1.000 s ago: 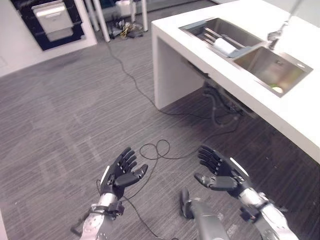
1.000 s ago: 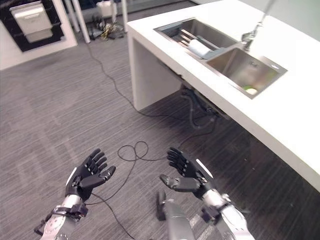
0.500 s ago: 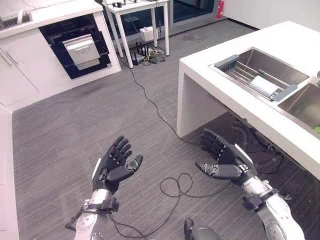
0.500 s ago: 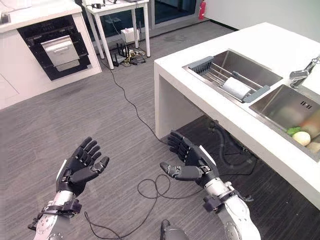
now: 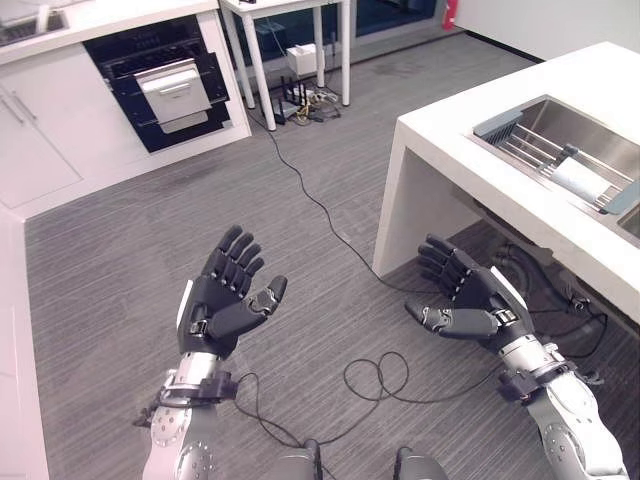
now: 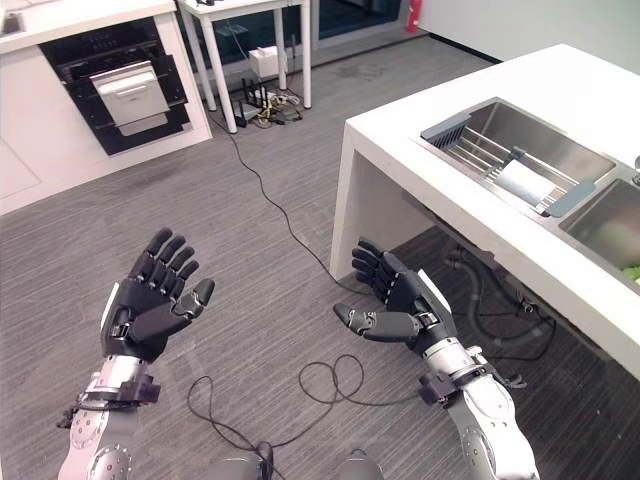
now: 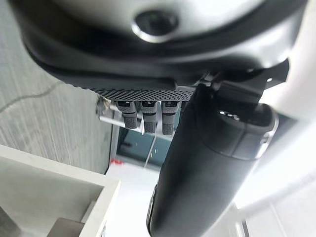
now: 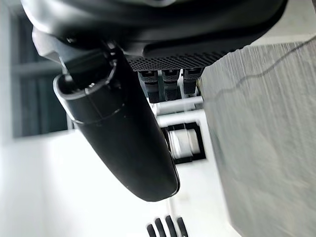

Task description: Place the dishes in the dishwasher.

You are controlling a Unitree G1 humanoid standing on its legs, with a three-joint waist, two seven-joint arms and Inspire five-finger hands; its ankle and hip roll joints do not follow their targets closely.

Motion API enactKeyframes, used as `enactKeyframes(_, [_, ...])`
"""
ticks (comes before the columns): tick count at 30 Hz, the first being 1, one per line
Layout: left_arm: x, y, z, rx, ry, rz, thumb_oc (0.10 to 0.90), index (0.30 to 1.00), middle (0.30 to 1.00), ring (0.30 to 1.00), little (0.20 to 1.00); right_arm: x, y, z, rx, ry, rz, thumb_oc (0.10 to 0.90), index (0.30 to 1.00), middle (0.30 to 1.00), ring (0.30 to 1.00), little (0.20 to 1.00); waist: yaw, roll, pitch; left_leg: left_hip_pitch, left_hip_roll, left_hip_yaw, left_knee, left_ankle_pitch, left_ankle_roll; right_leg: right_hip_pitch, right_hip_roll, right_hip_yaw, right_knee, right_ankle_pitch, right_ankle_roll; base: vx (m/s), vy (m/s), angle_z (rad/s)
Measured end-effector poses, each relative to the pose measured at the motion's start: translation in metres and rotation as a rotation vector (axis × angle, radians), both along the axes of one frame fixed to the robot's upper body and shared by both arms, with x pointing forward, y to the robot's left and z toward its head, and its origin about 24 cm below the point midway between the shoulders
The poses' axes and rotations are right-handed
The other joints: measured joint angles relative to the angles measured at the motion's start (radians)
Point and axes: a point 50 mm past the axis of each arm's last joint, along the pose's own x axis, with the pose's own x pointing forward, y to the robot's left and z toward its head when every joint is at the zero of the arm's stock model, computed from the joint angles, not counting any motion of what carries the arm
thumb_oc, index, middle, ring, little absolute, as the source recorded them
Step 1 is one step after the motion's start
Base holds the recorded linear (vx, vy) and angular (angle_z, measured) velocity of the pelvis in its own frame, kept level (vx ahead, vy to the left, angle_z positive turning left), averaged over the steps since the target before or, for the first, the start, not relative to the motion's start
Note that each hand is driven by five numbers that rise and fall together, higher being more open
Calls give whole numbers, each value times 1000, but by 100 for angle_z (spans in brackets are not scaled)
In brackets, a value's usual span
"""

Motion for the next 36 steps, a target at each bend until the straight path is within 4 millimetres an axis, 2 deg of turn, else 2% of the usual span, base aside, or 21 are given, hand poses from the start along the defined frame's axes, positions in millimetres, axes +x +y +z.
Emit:
enactKeyframes(3, [6, 0, 16, 36, -64, -23, 800, 900, 900, 900, 900, -1, 3, -2, 25, 7, -19, 800, 900, 900, 900, 900, -12, 5, 3, 27, -14, 37, -2, -18, 29, 16, 0, 3, -36, 90, 2, 127, 418, -54])
enactKeyframes(5, [11, -3, 23, 46, -97, -32, 800, 900, 900, 900, 900, -1, 3, -3, 24, 17, -29, 800, 900, 900, 900, 900, -15, 12, 8, 44, -8, 59, 0, -39, 69, 11, 46, -6, 28, 69, 39, 105, 217, -20])
enactKeyframes(6, [11, -5, 23, 48, -101, -34, 800, 900, 900, 900, 900, -1, 2, -3, 22, 22, -39, 800, 900, 900, 900, 900, -24, 19, 13, 52, -5, 59, -2, -37, 65, 6, 61, 2, 89, 26, 52, 92, 154, -28])
enactKeyframes(9, [9, -4, 24, 108, -109, -2, 800, 900, 900, 900, 900, 0, 0, -4, 8, 29, -42, 800, 900, 900, 900, 900, -14, 19, 13, 65, 3, 145, -61, -19, 67, -65, 105, -96, 259, -18, 27, 95, 80, -77])
enactKeyframes(10, [9, -3, 24, 130, -107, 9, 800, 900, 900, 900, 900, 1, -1, -5, 1, 33, -40, 800, 900, 900, 900, 900, -6, 18, 12, 74, 13, 205, -96, -5, 49, -62, 90, -197, 195, -33, -2, 69, -56, -140])
enactKeyframes(11, [10, -1, 27, 147, -112, 13, 800, 900, 900, 900, 900, 2, -2, -2, -5, 24, -39, 800, 900, 900, 900, 900, 5, 17, 14, 68, 18, 248, -109, 0, 51, -57, 74, -280, 110, -46, 4, 178, -72, -138])
enactKeyframes(13, [12, 2, 29, 183, -114, 23, 800, 900, 900, 900, 900, 4, -2, 0, 5, 13, -44, 800, 900, 900, 900, 900, -13, -5, 27, 67, 5, 302, -118, -7, 47, -73, -10, -345, 88, -70, 45, 211, -129, -119])
enactKeyframes(14, [9, 3, 23, 176, -90, 37, 800, 900, 900, 900, 900, 5, -1, 2, 8, 3, -39, 800, 900, 900, 900, 900, -10, -8, 32, 77, 1, 360, -118, -13, -25, -121, -77, -382, 87, -24, 55, 207, -298, -92])
enactKeyframes(16, [9, -2, 22, 204, -92, 19, 800, 900, 900, 900, 900, 3, -3, 1, 10, -4, -49, 800, 900, 900, 900, 900, -27, 0, 40, 85, 0, 360, -130, -27, -64, -131, -39, -324, 68, -7, 46, 230, -338, -20])
enactKeyframes(17, [9, -2, 26, 230, -105, 14, 800, 900, 900, 900, 900, 1, 0, 1, 31, -10, -52, 800, 900, 900, 900, 900, -29, -44, 49, 46, 0, 321, 45, -105, -4, -119, -65, -269, 76, -17, 36, 185, -285, 9])
enactKeyframes(18, [6, -3, 31, 243, -124, 5, 800, 900, 900, 900, 900, -1, -1, 6, 24, -39, -53, 800, 900, 900, 900, 900, -14, -22, 45, 26, 67, 194, 154, -168, 48, -146, -53, -247, 140, -1, 72, 198, -312, -28])
enactKeyframes(19, [3, -1, 29, 233, -119, 18, 800, 900, 900, 900, 900, 1, 1, 8, 25, -51, -43, 800, 900, 900, 900, 900, 11, -27, 60, 39, 71, 217, 179, -195, 22, -175, -56, -234, 208, -13, 73, 224, -357, -41])
enactKeyframes(21, [1, -1, 26, 219, -105, 24, 800, 900, 900, 900, 900, 0, 0, 9, 25, -55, -52, 800, 900, 900, 900, 900, -9, -22, 59, 66, 65, 216, 66, -116, 19, -182, -26, -245, 186, -46, 38, 227, -374, -17])
enactKeyframes(24, [0, -2, 27, 218, -108, 15, 800, 900, 900, 900, 900, 1, -1, 9, 25, -51, -74, 800, 900, 900, 900, 900, -34, -24, 57, 146, 83, 220, -22, -83, -23, -124, 37, -230, 128, -22, -13, 248, -393, -11])
enactKeyframes(26, [-2, -6, 35, 220, -148, -16, 800, 900, 900, 900, 900, 1, -7, 12, 8, -56, -96, 800, 900, 900, 900, 900, -50, -23, 51, 201, 121, 225, -82, -52, -74, -98, 95, -229, 135, -59, -76, 255, -373, -28])
enactKeyframes(29, [-4, -10, 40, 227, -179, -43, 800, 900, 900, 900, 900, 2, -13, 16, -17, -66, -114, 800, 900, 900, 900, 900, -55, -19, 38, 241, 154, 226, -96, -5, -106, -88, 138, -222, 169, -108, -129, 227, -303, -38])
enactKeyframes(32, [-6, -9, 43, 225, -212, -35, 800, 900, 900, 900, 900, 2, -22, 23, -60, -84, -126, 800, 900, 900, 900, 900, -53, -21, 33, 210, 172, 184, 26, 82, -108, -65, 156, -207, 173, -124, -153, 166, -173, -40])
enactKeyframes(33, [-6, -9, 47, 224, -246, -28, 800, 900, 900, 900, 900, 1, -24, 24, -62, -90, -128, 800, 900, 900, 900, 900, -56, -29, 30, 122, 167, 101, 205, 103, -134, -45, 177, -159, 152, -147, -190, 161, -56, -44])
enactKeyframes(34, [-10, -9, 51, 198, -298, 4, 800, 900, 900, 900, 900, 3, -23, 25, -36, -103, -137, 800, 900, 900, 900, 900, -38, -34, 30, 11, 141, 36, 375, 44, -107, -37, 198, -134, 134, -141, -194, 164, 62, -43])
enactKeyframes(35, [-10, -8, 54, 189, -317, 24, 800, 900, 900, 900, 900, 3, -20, 23, -13, -103, -136, 800, 900, 900, 900, 900, -34, -42, 29, -47, 111, 30, 390, 16, -89, -22, 202, -141, 120, -137, -190, 217, 165, -53])
enactKeyframes(36, [-11, -6, 55, 194, -328, 45, 800, 900, 900, 900, 900, 3, -16, 20, -7, -95, -118, 800, 900, 900, 900, 900, -30, -50, 28, -51, 75, 50, 263, -2, -64, 10, 208, -142, 90, -137, -188, 199, 215, -42])
